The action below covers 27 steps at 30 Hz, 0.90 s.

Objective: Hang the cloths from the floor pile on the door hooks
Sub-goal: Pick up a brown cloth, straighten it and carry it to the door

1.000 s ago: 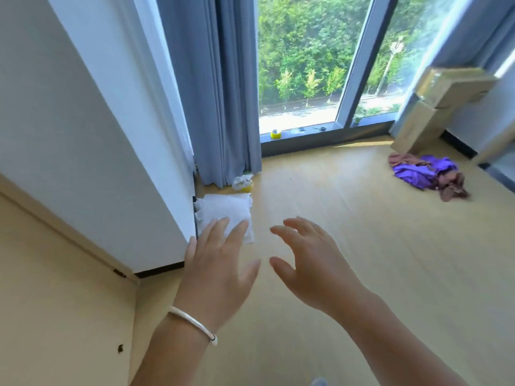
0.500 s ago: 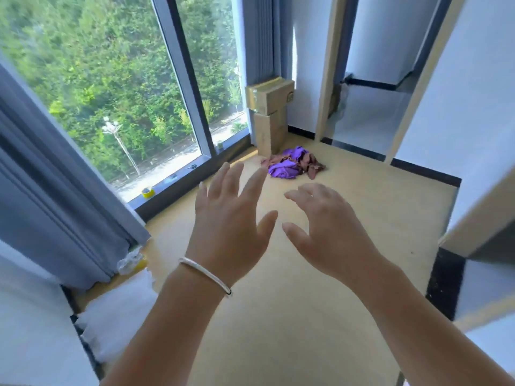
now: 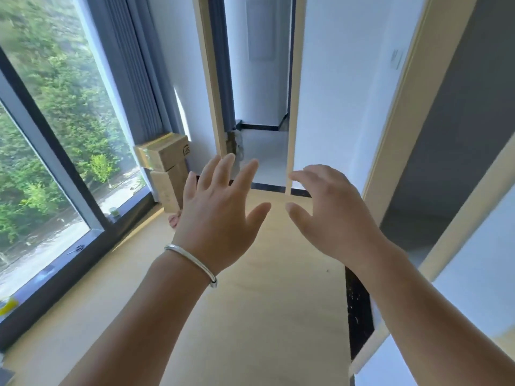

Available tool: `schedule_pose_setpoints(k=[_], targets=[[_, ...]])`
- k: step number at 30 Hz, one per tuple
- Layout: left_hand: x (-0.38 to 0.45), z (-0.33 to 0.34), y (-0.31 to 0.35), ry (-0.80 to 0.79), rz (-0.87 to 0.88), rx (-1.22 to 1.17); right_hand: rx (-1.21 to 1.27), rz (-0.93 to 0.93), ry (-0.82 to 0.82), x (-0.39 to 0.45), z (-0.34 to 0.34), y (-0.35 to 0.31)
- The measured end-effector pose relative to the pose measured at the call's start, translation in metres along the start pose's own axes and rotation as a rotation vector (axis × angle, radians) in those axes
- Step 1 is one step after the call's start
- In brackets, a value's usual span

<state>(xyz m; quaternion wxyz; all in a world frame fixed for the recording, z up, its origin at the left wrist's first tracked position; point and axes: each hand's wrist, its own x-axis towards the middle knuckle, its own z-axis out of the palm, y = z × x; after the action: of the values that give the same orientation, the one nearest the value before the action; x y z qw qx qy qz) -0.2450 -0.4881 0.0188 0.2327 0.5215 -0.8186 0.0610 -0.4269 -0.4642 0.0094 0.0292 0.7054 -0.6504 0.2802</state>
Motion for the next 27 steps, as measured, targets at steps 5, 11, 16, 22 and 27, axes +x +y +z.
schedule_pose_setpoints(k=[5,11,16,22,27], targets=[[0.066,0.027,0.001,-0.003,0.091,-0.027,-0.099,0.095,0.019,0.042,-0.003,0.029],[0.138,0.045,-0.024,-0.004,0.173,-0.043,-0.173,0.191,0.071,0.093,0.002,0.041],[0.192,0.052,-0.045,0.012,0.215,-0.079,-0.233,0.212,0.133,0.143,0.007,0.041],[0.243,0.064,-0.056,0.040,0.258,-0.115,-0.237,0.215,0.166,0.190,0.021,0.047],[0.286,0.087,-0.054,0.036,0.268,-0.122,-0.241,0.220,0.179,0.225,0.033,0.073]])
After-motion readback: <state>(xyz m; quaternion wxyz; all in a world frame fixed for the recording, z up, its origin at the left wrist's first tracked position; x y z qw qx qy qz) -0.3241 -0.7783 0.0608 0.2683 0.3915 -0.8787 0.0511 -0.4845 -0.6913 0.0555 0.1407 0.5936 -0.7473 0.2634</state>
